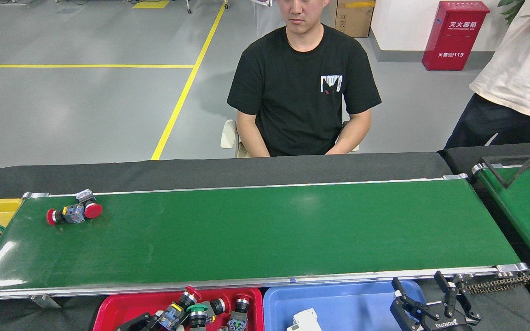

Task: Pick switch part from conveyor to tray

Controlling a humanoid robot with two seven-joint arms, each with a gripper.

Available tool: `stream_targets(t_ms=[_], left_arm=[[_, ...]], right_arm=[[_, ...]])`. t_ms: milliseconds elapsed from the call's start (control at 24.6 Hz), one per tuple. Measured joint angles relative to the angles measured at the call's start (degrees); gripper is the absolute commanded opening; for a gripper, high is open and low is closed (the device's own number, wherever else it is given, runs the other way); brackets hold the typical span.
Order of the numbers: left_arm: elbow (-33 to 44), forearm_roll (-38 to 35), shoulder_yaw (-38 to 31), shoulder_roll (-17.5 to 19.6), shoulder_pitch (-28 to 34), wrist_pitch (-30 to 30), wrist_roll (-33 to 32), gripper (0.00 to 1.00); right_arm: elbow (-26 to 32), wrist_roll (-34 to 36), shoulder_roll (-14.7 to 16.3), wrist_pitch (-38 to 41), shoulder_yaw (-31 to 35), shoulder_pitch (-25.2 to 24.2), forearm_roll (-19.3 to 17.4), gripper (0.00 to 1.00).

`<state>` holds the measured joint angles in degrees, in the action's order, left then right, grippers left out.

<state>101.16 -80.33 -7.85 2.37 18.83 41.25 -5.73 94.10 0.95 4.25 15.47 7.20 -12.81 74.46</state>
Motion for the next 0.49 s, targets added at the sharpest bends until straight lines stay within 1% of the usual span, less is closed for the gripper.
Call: stream_targets(t_ms=[203, 487], left_arm=[[0.0, 0.0, -3.9, 0.0, 0.8, 0.7, 0.1, 1.00], [0.0, -0.2, -11.2, 0.0, 4.3, 2.2, 4.8, 0.98]], right_arm=[[0.0, 0.0, 0.0, 0.0, 0.0, -0.3, 0.0, 1.00], [0.0, 0.0, 0.0, 0.0, 0.0, -0.7, 0.0, 1.00]])
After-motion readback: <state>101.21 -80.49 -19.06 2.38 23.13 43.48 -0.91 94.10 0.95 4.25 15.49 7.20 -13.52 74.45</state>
